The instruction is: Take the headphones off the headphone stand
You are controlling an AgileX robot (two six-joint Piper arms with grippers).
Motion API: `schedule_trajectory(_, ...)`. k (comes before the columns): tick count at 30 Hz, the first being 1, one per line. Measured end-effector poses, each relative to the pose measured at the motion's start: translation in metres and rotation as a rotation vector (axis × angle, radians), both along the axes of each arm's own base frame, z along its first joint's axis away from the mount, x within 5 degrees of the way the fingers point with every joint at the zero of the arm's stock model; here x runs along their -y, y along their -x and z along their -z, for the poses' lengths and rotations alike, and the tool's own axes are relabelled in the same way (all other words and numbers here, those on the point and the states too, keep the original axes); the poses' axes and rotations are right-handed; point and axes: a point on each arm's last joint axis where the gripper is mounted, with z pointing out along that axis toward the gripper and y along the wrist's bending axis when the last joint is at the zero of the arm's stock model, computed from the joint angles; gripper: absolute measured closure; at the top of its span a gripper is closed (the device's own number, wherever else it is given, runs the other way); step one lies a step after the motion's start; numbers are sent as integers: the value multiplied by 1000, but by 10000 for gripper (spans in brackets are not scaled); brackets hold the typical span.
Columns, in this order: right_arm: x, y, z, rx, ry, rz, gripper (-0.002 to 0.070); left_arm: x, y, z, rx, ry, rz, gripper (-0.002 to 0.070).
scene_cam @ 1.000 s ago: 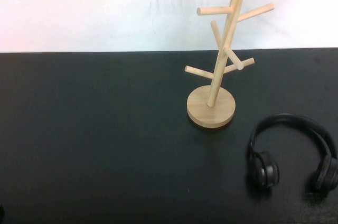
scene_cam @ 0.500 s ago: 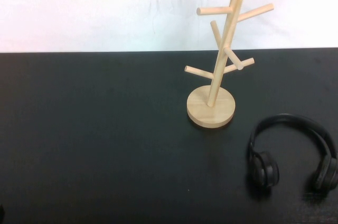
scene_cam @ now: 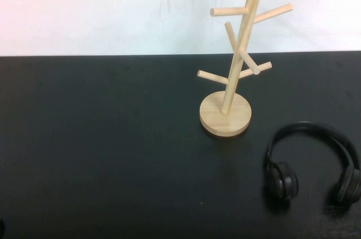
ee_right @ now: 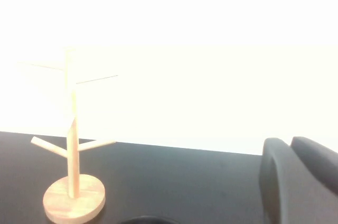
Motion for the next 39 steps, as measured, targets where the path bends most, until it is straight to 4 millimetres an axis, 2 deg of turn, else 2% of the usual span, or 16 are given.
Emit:
schedule_trajectory(5,0,-3,4,-10,0,12,682,0,0,0,0,0,0,673)
schedule_trajectory(10,-4,-19,34,-32,-18,128,682,0,0,0,0,0,0,673)
schedule_trajectory(18,-1,-52,125,-124,-110,306,682,0,0,0,0,0,0,673)
schedule_trajectory(21,-1,-59,157,-199,-148,299,682,0,0,0,0,0,0,673)
schedule_trajectory(24,-4,-62,182,-271,-141,230,682,0,0,0,0,0,0,673)
schedule_trajectory(31,-8,-63,185,-274,51,98,682,0,0,0,0,0,0,673)
schedule_trajectory(39,0,-62,184,-274,7,236,682,0,0,0,0,0,0,673)
